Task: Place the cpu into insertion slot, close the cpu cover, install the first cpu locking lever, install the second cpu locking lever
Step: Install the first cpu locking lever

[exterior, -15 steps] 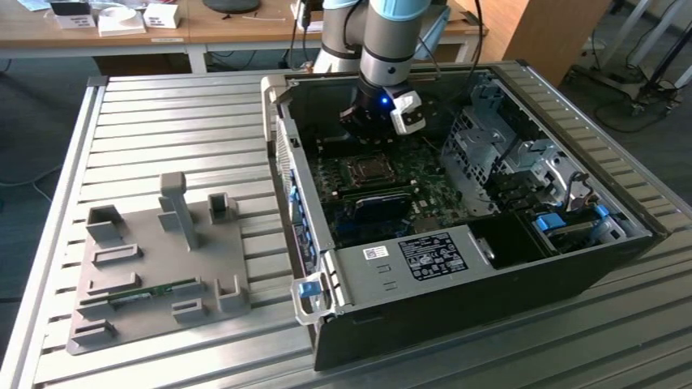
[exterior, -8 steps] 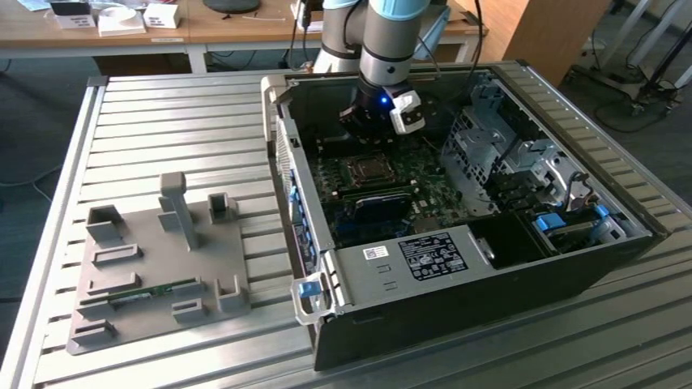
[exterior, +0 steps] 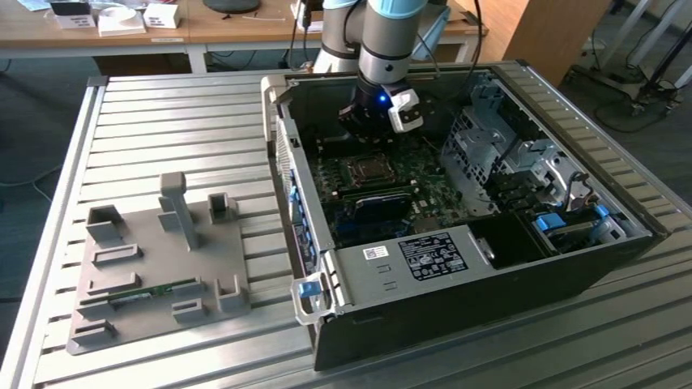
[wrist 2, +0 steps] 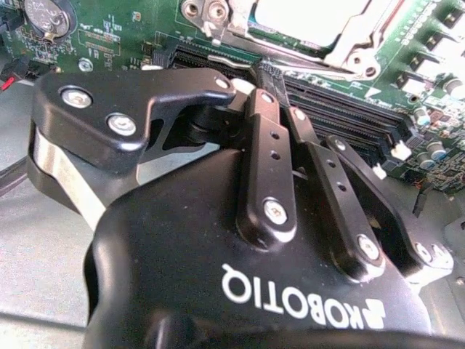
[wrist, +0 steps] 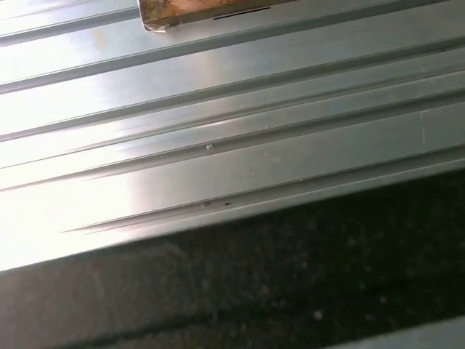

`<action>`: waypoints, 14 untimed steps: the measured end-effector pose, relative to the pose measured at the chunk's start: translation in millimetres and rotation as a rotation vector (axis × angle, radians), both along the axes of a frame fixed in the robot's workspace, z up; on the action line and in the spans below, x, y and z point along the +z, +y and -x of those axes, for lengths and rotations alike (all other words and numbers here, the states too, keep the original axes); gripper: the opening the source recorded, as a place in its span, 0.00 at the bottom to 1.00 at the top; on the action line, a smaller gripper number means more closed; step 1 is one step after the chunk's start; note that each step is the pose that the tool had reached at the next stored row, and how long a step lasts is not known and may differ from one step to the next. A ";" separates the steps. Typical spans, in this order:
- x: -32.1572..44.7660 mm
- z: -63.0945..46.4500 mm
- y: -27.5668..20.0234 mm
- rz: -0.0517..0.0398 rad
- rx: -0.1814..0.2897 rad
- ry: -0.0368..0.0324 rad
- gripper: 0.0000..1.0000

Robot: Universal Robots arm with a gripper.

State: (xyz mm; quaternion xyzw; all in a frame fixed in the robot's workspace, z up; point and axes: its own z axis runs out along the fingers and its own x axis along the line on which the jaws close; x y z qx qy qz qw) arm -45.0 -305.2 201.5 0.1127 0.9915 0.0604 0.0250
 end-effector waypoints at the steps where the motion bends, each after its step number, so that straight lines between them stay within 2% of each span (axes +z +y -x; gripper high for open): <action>1: 0.0 0.0 0.3 0.0000 -0.001 0.0000 0.11; 9: -1.8 0.0 0.6 0.0031 -0.003 0.0000 0.11; 14: -4.3 0.0 0.6 0.0161 -0.005 0.0000 0.11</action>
